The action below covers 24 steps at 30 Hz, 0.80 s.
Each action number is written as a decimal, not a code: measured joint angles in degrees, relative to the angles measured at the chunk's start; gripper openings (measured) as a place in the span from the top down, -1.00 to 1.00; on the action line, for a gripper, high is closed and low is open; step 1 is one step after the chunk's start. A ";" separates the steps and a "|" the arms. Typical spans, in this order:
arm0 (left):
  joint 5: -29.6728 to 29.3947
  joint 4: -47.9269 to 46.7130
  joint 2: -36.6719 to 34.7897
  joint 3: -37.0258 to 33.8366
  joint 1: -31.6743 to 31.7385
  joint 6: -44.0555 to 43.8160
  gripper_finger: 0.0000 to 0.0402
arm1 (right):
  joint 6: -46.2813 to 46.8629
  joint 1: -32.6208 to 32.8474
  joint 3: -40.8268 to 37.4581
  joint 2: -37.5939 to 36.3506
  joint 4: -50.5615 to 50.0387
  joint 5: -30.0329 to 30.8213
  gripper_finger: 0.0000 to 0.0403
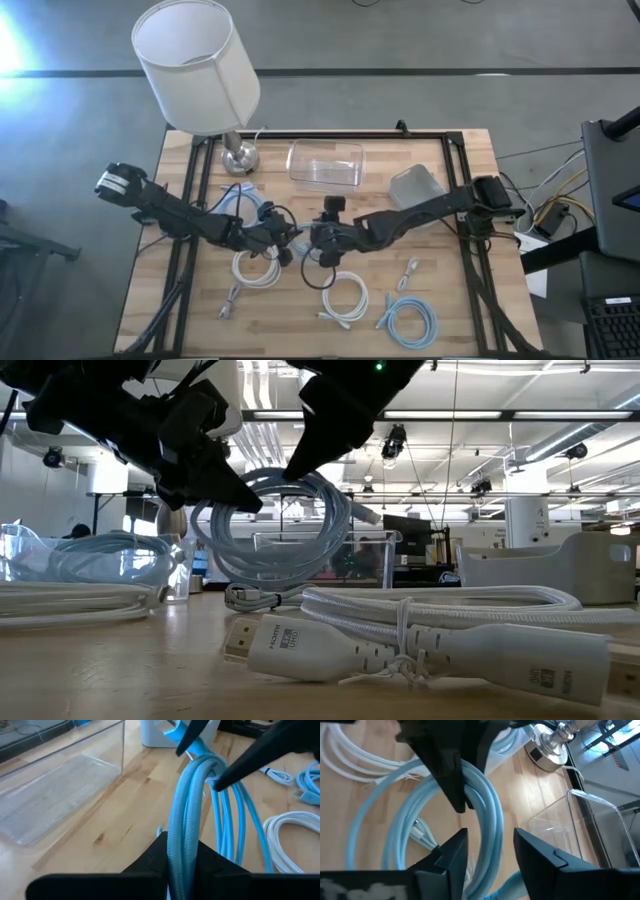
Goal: Pick & Place USB Port
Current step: Put the top light blue HDMI cable into the white bin
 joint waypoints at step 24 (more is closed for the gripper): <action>-11.24 -33.38 -30.31 0.13 -0.40 0.90 0.80 | 4.56 6.56 1.72 -6.24 -9.06 1.77 0.16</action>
